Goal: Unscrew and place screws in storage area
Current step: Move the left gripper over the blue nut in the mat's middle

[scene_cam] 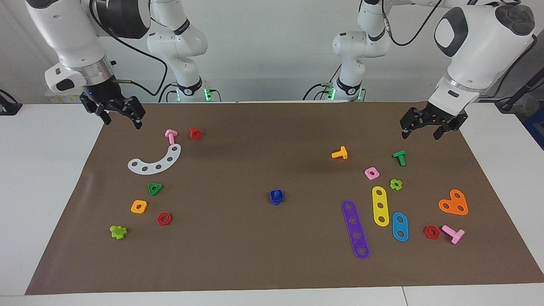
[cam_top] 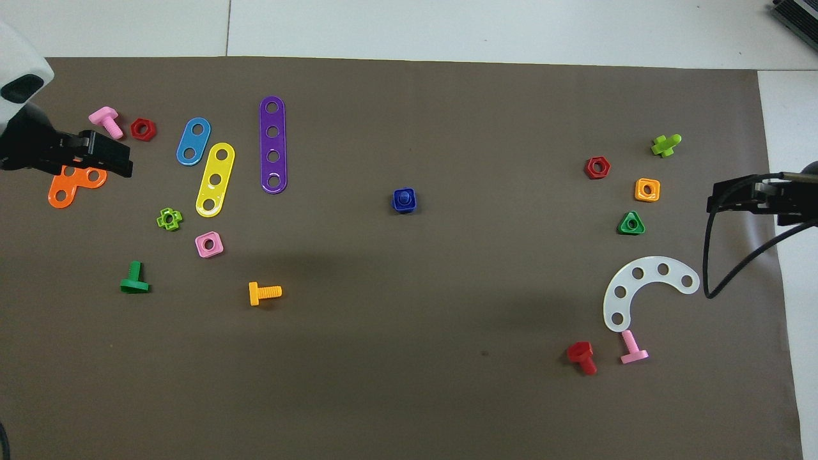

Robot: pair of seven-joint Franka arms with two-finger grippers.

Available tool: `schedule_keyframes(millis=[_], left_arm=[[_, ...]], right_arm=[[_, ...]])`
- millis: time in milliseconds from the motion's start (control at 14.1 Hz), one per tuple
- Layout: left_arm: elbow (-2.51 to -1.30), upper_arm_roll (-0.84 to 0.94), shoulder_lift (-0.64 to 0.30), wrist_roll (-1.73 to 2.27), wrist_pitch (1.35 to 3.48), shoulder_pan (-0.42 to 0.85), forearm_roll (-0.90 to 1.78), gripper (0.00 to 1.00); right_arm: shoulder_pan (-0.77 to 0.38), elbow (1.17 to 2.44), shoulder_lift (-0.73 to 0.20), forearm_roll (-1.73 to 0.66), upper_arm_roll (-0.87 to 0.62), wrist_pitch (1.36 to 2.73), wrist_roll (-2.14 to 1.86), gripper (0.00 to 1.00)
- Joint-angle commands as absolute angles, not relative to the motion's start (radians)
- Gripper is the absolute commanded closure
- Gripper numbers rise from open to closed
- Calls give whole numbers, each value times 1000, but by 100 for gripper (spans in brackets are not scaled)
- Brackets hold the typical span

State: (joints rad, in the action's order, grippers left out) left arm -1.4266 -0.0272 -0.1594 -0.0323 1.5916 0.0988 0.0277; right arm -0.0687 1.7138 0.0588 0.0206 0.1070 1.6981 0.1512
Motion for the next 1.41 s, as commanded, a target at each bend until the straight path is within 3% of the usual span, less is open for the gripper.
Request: schedule_keyframes(millis=[0,354,636,778,1131,1343], left_arm=[[-1468,-31,-129,-40,1614,106,15,0],[-1512,-26,-111,-31,1629,121,15,0],[-1650,-22,-72,140,1741,234,15,0],[-1655,-23,-95,216,1762,319,15,0],[-1640,-20,-187,463,1885,468,29,0],[-1503,-26,-352,594,1911,546,63,2]], right_arm=[[-69,1663,58,-14,100,1627,136,0],[-65,1681,63,-44,101,1641,173,0],[-72,1683,64,-46,101,1632,161,0],[-72,1683,64,-46,101,1632,163,0],[-72,1683,64,-46,101,1632,163,0],[-71,1683,64,-46,101,1632,163,0]])
